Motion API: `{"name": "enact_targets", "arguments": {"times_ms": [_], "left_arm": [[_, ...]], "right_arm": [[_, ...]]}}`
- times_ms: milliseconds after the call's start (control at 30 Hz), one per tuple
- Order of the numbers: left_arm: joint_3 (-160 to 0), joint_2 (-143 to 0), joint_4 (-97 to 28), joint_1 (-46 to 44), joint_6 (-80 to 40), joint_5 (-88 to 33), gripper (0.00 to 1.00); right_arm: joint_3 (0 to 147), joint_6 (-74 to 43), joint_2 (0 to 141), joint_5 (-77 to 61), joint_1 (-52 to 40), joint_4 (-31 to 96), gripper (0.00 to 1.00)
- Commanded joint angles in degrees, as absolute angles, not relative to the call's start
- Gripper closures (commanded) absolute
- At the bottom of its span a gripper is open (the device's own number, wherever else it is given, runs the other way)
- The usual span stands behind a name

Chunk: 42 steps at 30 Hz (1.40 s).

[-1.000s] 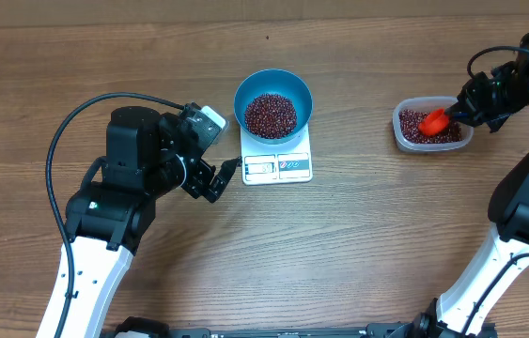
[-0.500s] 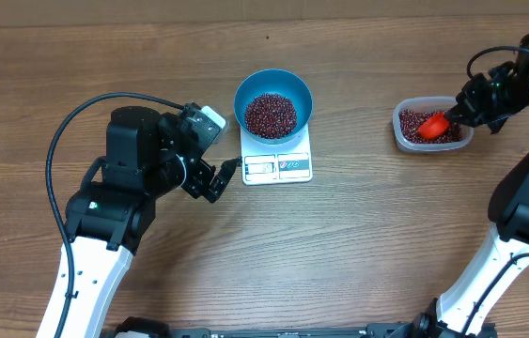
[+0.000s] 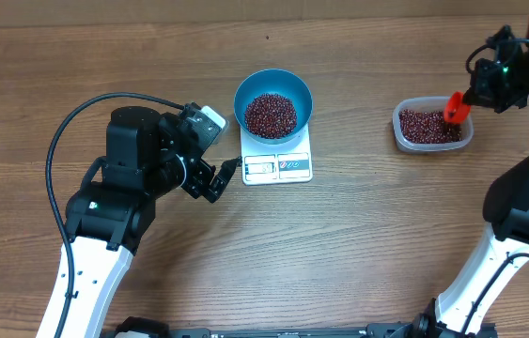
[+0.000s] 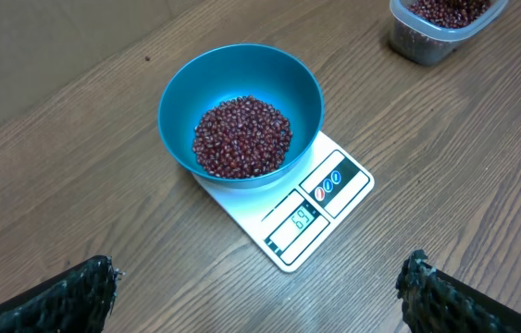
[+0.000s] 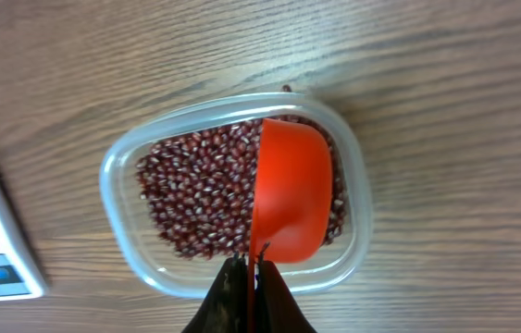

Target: Scoop item into bowl and weigh 150g on scale

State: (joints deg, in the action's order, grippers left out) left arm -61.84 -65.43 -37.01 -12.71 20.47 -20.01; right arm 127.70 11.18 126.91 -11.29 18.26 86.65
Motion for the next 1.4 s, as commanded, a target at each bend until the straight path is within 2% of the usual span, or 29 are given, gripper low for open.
{"name": "enact_targets", "arguments": {"times_ms": [0, 367, 1033, 1367], "left_arm": [[-61.76, -65.58, -36.86, -12.4, 19.66, -20.8, 0.0], [-61.76, -65.58, -36.86, -12.4, 19.66, -20.8, 0.01], [-61.76, -65.58, -36.86, -12.4, 19.66, -20.8, 0.0], [-61.76, -65.58, -36.86, -12.4, 19.66, -20.8, 0.0]], "right_arm": [[128.6, 15.11, 125.27, -5.93, 16.4, 85.84, 0.96], [128.6, 20.99, 125.71, 2.96, 13.21, 86.63, 0.96], [128.31, 21.32, 132.07, 2.9, 11.57, 89.78, 0.96], [126.58, 22.98, 132.07, -11.66, 11.42, 92.82, 0.96]]}}
